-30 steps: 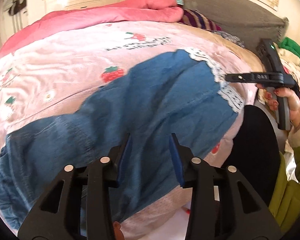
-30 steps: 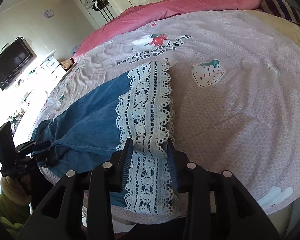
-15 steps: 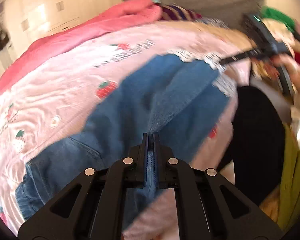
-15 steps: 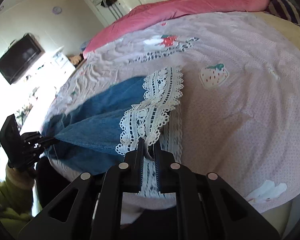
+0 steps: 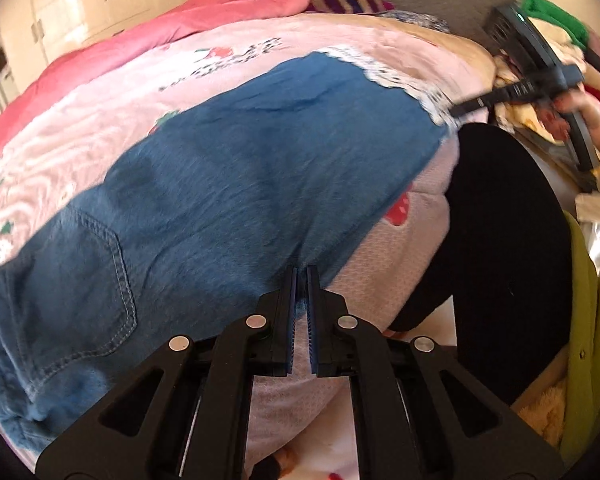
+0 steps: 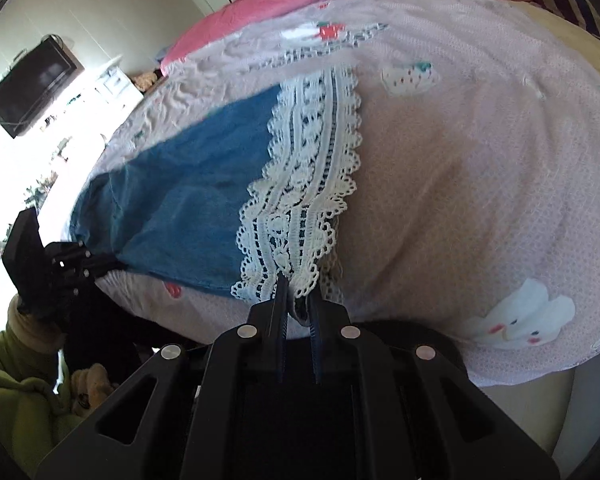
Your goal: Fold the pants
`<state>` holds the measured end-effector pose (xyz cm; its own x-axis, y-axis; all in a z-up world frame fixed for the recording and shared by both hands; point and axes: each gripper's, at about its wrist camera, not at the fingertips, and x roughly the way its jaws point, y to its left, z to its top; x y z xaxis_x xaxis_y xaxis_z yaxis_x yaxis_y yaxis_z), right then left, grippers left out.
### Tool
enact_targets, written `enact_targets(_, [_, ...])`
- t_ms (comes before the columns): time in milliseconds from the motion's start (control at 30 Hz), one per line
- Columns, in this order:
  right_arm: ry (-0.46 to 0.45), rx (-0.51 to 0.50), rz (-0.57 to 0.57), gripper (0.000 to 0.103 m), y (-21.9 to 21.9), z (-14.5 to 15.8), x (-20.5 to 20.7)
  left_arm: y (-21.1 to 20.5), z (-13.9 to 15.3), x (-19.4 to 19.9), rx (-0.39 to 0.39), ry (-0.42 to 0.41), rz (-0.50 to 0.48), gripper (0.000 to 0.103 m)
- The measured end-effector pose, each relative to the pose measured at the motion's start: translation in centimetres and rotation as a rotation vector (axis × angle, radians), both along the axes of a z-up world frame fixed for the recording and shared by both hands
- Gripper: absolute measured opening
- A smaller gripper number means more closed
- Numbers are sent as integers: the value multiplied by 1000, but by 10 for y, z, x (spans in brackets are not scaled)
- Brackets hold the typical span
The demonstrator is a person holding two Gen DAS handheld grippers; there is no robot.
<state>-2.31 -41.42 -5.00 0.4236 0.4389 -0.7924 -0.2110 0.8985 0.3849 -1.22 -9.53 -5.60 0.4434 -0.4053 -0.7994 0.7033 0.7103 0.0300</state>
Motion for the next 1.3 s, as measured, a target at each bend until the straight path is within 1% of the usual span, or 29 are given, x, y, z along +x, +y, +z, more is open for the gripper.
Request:
enact_targets(133, [12, 35, -29, 11, -5, -1, 0, 3, -6, 4, -28, 28, 15, 3])
enact_targets(200, [26, 39, -50, 16, -7, 0, -1, 5, -7, 6, -49, 42, 21, 3])
enact_targets(267, [19, 26, -70, 23, -7, 6, -4, 11, -5, 7, -85, 60, 35, 5])
enact_targets(300, [5, 13, -82, 24, -7, 11, -7, 14, -3, 5, -100, 60, 44, 12])
enact_targets(333, [-17, 7, -101, 27, -7, 18, -10, 17, -1, 4, -108, 61, 48, 25])
enact_targets(367, [-33, 7, -114, 32, -8, 22, -12, 20, 1, 1, -122, 68, 48, 32])
enact_targets(400, [-64, 2, -132, 35, -7, 32, -12, 26, 7, -3, -143, 70, 55, 41])
enact_targets(467, [-126, -29, -140, 41, -2, 49, -12, 35, 15, -9, -152, 50, 71, 41])
enact_targets(500, [-163, -51, -131, 42, 5, 59, -12, 43, 22, -13, -158, 28, 92, 41])
enact_targets(567, [-227, -61, -74, 46, 27, 75, -7, 62, 38, -15, -185, -13, 141, 42])
enact_targets(600, [-239, -47, -43, 46, 37, 77, -4, 76, 49, -16, -198, -43, 186, 46])
enact_targets(633, [-246, -33, 2, 50, 51, 79, 0, 88, 55, -15, -192, -72, 231, 50])
enact_targets(667, [-254, -23, 70, 52, 72, 79, 5, 99, 61, -12, -175, -97, 285, 51])
enact_targets(733, [-254, -21, 163, 52, 105, 75, 13, 129, 67, -2, -146, -115, 422, 51])
enact_targets(767, [-246, -21, 230, 52, 131, 69, 18, 144, 67, 3, -140, -111, 494, 51])
enact_targets(833, [-232, -23, 324, 52, 166, 61, 24, 170, 63, 12, -131, -79, 618, 51])
enact_targets(867, [-227, -27, 388, 52, 189, 55, 26, 180, 59, 16, -133, -52, 661, 52])
enact_targets(900, [-223, -30, 423, 52, 203, 51, 26, 189, 52, 23, -140, -16, 689, 52])
enact_targets(933, [-208, -28, 465, 52, 217, 46, 28, 193, 46, 28, -137, 6, 708, 52])
enact_targets(967, [-185, -28, 492, 52, 228, 40, 30, 195, 39, 32, -106, 23, 729, 52])
enact_targets(1000, [-140, -52, 496, 52, 239, 28, 35, 193, 32, 35, -54, 15, 738, 52])
enact_targets(1033, [-115, -73, 498, 52, 245, 21, 33, 194, 27, 36, -16, 1, 742, 56])
enact_targets(1067, [-83, -95, 500, 52, 249, 11, 34, 197, 20, 37, 12, 7, 748, 59])
enact_targets(1100, [-65, -113, 496, 52, 249, 0, 34, 203, 14, 37, -8, 37, 758, 59])
enact_targets(1167, [-85, -101, 504, 52, 246, 1, 30, 212, 11, 34, -47, 50, 765, 59])
enact_targets(1200, [-66, -86, 508, 52, 243, 8, 31, 213, 18, 30, -73, 26, 764, 58])
enact_targets(1233, [-61, -45, 508, 52, 238, 18, 32, 214, 26, 27, -101, 6, 763, 58])
enact_targets(1267, [-89, 15, 501, 52, 230, 34, 34, 216, 38, 23, -137, -22, 765, 58])
enact_targets(1300, [-122, 43, 492, 52, 224, 49, 39, 215, 53, 19, -162, -66, 760, 58])
